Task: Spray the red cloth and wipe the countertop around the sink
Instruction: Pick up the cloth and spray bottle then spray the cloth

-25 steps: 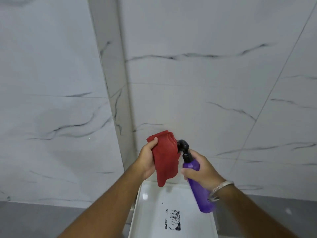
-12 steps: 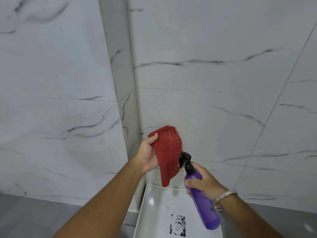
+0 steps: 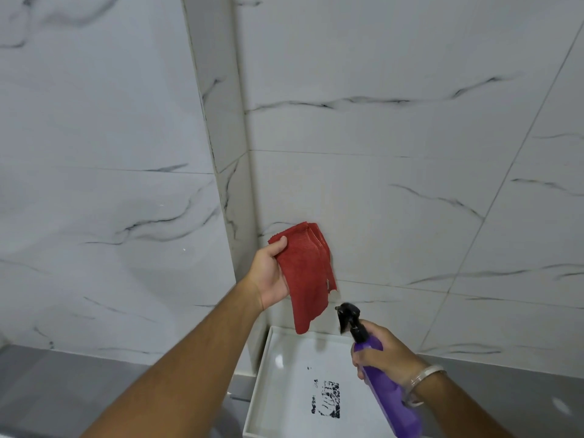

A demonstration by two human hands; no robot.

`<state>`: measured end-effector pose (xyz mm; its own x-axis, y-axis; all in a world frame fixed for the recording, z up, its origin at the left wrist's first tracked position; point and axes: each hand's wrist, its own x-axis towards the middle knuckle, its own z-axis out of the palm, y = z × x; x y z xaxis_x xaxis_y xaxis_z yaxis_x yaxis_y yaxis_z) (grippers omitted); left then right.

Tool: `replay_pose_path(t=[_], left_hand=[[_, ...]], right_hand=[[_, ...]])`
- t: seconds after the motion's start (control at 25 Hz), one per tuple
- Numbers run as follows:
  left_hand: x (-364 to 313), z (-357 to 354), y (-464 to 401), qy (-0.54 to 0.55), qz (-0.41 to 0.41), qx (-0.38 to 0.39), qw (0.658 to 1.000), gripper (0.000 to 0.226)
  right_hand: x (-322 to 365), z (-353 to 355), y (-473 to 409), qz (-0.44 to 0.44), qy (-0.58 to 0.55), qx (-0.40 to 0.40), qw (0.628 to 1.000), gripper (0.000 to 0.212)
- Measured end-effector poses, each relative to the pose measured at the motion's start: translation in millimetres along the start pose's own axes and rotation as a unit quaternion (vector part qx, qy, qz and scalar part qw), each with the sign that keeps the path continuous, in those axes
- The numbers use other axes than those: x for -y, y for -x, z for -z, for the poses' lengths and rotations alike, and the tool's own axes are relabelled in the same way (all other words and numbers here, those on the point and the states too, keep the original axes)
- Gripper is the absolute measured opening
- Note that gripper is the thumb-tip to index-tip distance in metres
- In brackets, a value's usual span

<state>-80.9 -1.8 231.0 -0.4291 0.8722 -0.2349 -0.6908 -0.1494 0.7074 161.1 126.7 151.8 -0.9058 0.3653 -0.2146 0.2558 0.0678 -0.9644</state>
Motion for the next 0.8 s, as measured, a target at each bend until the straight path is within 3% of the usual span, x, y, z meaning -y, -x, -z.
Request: replay_pose_path(t=[0.08, 0.2, 0.4, 0.6, 0.8], left_hand=[[0.0, -1.7, 1.4, 0.000, 0.002, -0.001, 1.000, 0.048], [0.9, -4.5, 4.2, -0.002, 0.000, -0.002, 1.000, 0.050], [3.8, -5.8, 11.3, -0.002, 0.001, 0.000, 1.000, 0.052], [6.7, -7.3, 20.9, -0.010, 0.006, 0.007, 1.000, 0.058], [3.8, -9.5, 28.7, -0.017, 0.001, 0.003, 1.000, 0.064]], right_hand=[[-2.5, -1.5, 1.3, 0.003, 0.008, -0.002, 1.000, 0.035], [0.7, -3.4, 2.7, -0.002, -0.006, -0.016, 1.000, 0.050], [34.0, -5.6, 1.1, 0.044, -0.050, -0.015, 0.998, 0.040], [80.5, -8.4, -2.4, 0.098, -0.018, -0.008, 0.995, 0.026], [103.7, -9.9, -8.7, 0.120, 0.007, 0.009, 0.993, 0.030]])
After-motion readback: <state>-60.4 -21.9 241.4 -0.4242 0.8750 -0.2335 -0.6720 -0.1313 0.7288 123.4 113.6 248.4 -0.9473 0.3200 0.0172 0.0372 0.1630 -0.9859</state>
